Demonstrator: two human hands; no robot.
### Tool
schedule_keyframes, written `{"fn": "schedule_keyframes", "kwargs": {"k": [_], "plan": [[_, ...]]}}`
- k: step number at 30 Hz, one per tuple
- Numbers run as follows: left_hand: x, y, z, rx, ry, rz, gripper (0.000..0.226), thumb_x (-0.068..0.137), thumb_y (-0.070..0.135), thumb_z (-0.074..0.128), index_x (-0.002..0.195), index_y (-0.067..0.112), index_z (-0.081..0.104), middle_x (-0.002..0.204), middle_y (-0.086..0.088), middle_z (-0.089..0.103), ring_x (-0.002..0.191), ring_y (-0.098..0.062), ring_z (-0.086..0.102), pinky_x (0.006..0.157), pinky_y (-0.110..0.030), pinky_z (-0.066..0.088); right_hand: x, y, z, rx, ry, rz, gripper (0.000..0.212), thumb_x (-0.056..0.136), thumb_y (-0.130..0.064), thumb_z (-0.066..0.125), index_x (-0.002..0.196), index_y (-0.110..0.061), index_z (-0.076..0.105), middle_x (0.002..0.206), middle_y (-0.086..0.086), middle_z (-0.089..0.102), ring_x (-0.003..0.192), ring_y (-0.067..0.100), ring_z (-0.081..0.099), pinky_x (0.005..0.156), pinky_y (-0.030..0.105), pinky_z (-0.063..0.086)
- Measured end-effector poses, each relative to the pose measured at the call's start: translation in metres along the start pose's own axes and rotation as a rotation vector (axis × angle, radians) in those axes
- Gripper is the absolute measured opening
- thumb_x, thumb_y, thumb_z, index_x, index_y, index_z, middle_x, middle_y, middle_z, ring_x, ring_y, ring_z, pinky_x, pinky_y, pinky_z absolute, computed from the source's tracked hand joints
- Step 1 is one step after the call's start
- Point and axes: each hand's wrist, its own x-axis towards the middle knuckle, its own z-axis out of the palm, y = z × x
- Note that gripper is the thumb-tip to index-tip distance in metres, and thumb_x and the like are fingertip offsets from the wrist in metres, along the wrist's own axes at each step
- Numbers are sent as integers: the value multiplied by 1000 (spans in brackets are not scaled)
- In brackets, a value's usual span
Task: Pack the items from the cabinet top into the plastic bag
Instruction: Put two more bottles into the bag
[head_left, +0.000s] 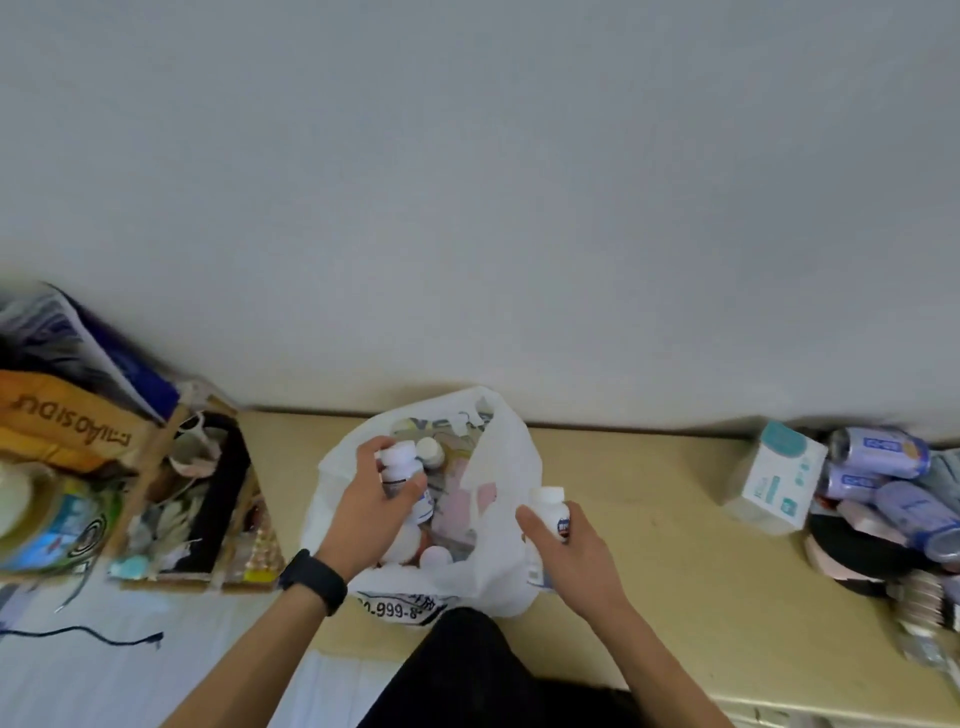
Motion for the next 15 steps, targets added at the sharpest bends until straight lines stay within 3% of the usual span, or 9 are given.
{"fn": "schedule_keyframes", "kwargs": {"k": [3, 7, 12, 15], "plan": [[8, -18, -13, 11, -65, 18, 58, 90, 24, 69, 136, 31, 35, 120, 5, 57, 98, -9, 63, 76, -23, 51, 13, -16, 42, 60, 15, 7, 47, 80, -67, 64, 103, -26, 60, 93, -7, 71, 86, 12, 68, 76, 31, 53], [12, -36, -27, -22, -130, 32, 64, 89, 26, 70, 141, 34, 34, 125, 8, 58, 105, -10, 62, 87, -25, 51, 43, -28, 92, 126, 27, 15, 47, 83, -53, 72, 112, -19, 56, 101, -2, 68, 92, 13, 66, 71, 26, 52], [7, -46, -49, -49, -121, 50, 60, 87, 29, 71, 135, 40, 36, 119, 15, 59, 98, -3, 61, 74, -11, 47, 98, -26, 137, 114, 89, 51, 73, 64, -59, 79, 119, -16, 56, 108, 2, 68, 100, 21, 66, 86, 44, 57], [6, -51, -56, -72, -115, 63, 59, 86, 27, 72, 132, 40, 37, 116, 25, 55, 99, 5, 58, 77, -7, 45, 118, -19, 155, 88, 68, 117, 84, 57, -60, 81, 123, -14, 55, 115, 4, 67, 105, 22, 64, 88, 43, 57]]}}
